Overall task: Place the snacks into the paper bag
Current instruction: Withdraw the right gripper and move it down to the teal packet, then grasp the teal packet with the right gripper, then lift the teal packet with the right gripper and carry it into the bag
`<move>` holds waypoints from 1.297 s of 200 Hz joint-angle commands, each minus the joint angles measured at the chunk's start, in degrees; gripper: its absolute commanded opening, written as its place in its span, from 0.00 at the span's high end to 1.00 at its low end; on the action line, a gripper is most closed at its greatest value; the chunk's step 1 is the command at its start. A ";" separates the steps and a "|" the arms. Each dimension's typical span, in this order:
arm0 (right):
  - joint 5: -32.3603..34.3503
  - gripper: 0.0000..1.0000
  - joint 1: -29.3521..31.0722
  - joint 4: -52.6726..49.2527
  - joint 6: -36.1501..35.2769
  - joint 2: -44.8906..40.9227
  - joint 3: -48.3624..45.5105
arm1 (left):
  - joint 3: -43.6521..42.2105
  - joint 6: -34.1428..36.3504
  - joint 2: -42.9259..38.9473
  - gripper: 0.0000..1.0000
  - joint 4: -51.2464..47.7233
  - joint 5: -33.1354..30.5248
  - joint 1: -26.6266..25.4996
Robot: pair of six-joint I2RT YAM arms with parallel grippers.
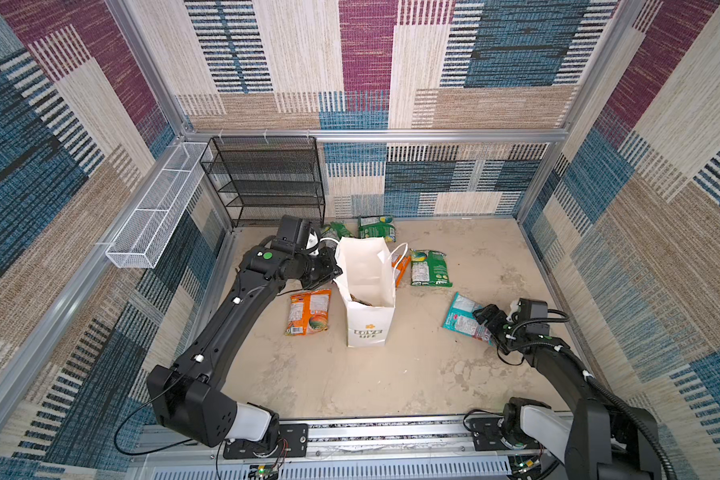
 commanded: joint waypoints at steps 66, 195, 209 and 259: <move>9.54 0.10 5.57 -0.63 -1.29 4.83 3.87 | -0.38 -0.23 0.22 1.00 1.98 1.30 0.65; 5.70 0.67 5.58 3.31 -3.65 15.40 7.30 | -0.37 -0.23 0.13 1.00 1.96 1.91 1.31; 5.19 0.73 5.58 3.27 -3.62 15.39 7.30 | -0.35 -0.28 0.17 1.00 1.98 1.96 1.47; 3.96 0.88 5.57 -0.53 -3.89 9.12 9.34 | -0.29 -0.32 0.09 1.00 2.02 2.50 1.65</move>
